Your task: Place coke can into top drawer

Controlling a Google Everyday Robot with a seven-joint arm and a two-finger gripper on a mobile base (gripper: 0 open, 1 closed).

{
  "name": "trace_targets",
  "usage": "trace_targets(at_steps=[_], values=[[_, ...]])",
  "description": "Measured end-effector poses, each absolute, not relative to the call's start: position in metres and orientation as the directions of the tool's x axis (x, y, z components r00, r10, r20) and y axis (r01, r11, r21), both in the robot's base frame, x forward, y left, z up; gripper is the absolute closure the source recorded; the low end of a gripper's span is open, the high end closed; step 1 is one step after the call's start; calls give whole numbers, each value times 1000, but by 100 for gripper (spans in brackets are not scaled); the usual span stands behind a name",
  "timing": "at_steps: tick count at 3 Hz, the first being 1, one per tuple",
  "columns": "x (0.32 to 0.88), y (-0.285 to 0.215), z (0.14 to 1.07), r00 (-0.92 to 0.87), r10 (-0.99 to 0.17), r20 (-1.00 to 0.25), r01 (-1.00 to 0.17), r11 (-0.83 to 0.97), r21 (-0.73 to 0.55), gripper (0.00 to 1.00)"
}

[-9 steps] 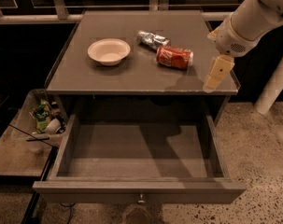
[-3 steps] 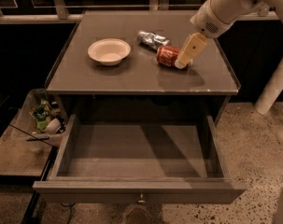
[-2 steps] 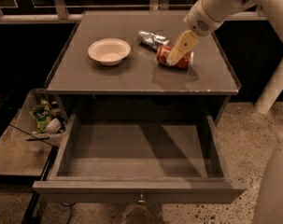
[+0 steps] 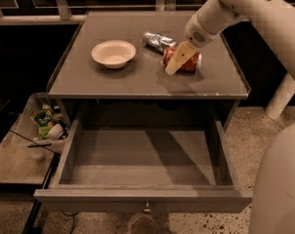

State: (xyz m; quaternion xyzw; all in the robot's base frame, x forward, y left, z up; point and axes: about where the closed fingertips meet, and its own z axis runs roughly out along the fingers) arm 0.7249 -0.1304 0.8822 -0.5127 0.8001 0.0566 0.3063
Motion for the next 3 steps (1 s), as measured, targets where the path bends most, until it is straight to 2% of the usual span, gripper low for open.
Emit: trace_targets(at_steps=[2, 3], values=[[741, -139, 838, -360, -798, -483, -835, 506, -214, 0], [741, -139, 837, -360, -798, -483, -835, 507, -214, 18]])
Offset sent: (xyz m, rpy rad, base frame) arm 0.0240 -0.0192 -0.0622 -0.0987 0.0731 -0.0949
